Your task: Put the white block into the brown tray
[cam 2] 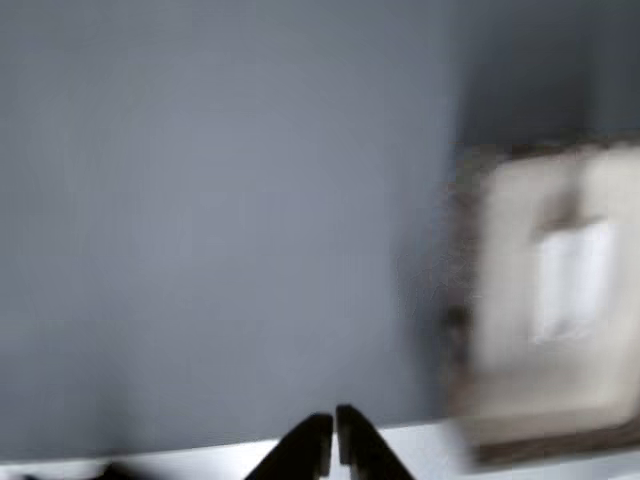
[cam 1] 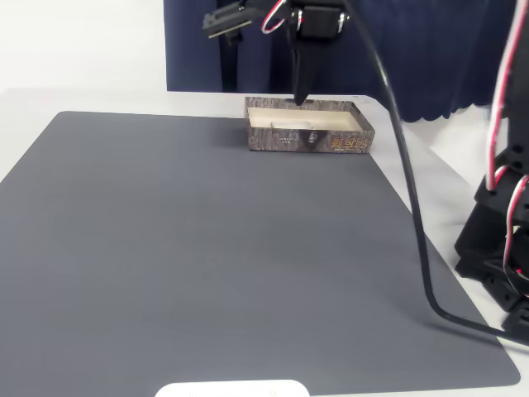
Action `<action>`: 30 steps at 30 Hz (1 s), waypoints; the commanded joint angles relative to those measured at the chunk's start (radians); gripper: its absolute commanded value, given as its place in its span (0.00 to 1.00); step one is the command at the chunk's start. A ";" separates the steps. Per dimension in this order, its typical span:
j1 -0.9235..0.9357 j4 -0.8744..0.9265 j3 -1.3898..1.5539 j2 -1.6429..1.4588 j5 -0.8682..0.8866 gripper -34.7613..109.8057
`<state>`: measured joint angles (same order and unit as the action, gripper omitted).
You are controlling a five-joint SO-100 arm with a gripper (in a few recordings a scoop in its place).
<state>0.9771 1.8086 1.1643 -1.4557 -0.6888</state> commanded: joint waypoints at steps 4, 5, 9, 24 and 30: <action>-0.255 -0.040 0.333 -0.333 0.281 0.24; -0.307 -0.049 0.393 -0.376 0.322 0.24; -0.506 -0.130 0.632 -0.555 0.446 0.24; -0.946 -0.206 1.195 -1.106 0.681 0.24; -0.982 -0.212 1.371 -1.293 0.735 0.24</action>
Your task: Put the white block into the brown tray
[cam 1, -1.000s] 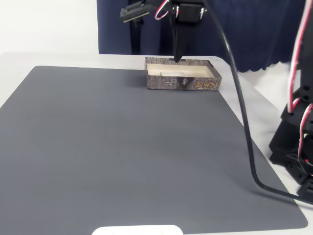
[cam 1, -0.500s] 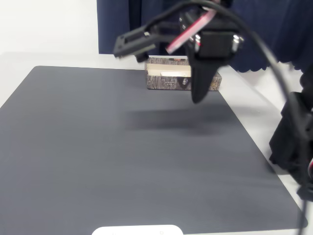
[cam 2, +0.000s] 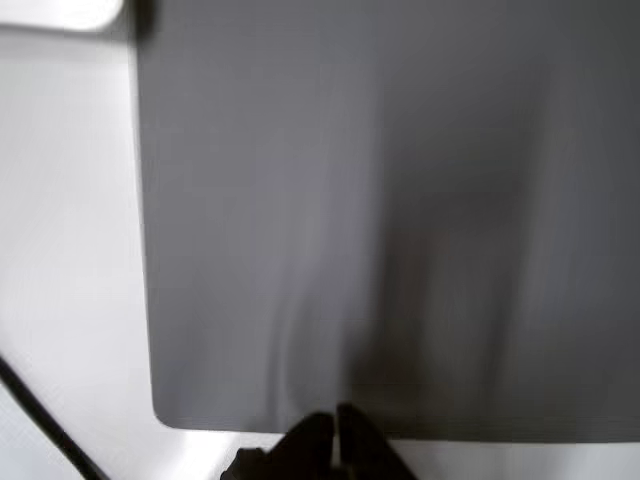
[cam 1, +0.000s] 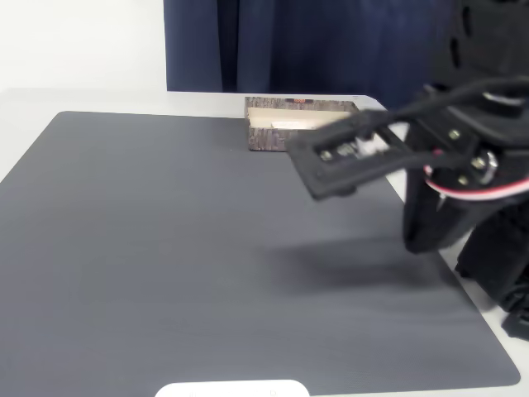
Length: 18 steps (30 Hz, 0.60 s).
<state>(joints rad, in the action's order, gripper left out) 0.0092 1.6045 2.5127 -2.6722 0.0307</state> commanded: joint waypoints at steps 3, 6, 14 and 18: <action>-0.015 -0.041 0.106 -0.213 0.054 0.24; -0.014 -0.115 0.222 -0.365 0.063 0.24; 0.003 -0.170 0.410 -0.569 0.058 0.24; 0.015 -0.245 0.485 -0.640 0.034 0.24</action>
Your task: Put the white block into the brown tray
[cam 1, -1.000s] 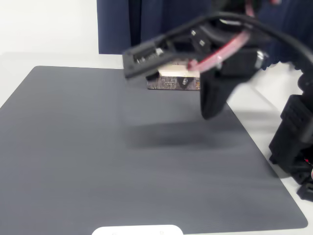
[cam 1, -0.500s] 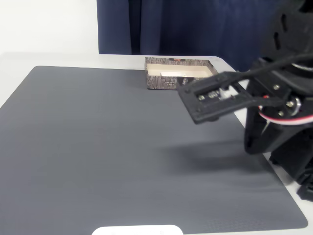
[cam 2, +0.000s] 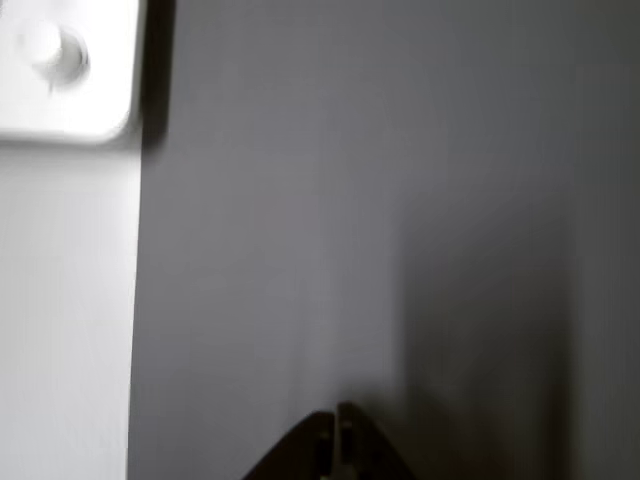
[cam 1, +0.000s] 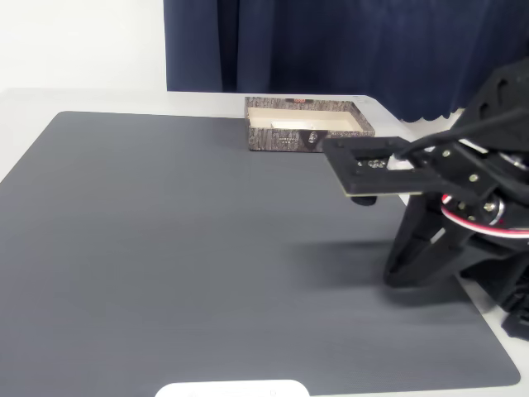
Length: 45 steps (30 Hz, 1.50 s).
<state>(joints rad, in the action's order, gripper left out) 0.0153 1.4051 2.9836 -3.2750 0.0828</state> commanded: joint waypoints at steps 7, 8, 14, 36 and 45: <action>-0.005 -0.221 0.124 -0.037 -0.015 0.24; -0.005 -0.222 0.127 -0.038 -0.015 0.24; 0.011 -0.190 0.130 -0.038 -0.049 0.24; 0.044 -0.017 0.130 -0.038 -0.129 0.24; 0.054 -0.017 0.130 -0.038 -0.127 0.24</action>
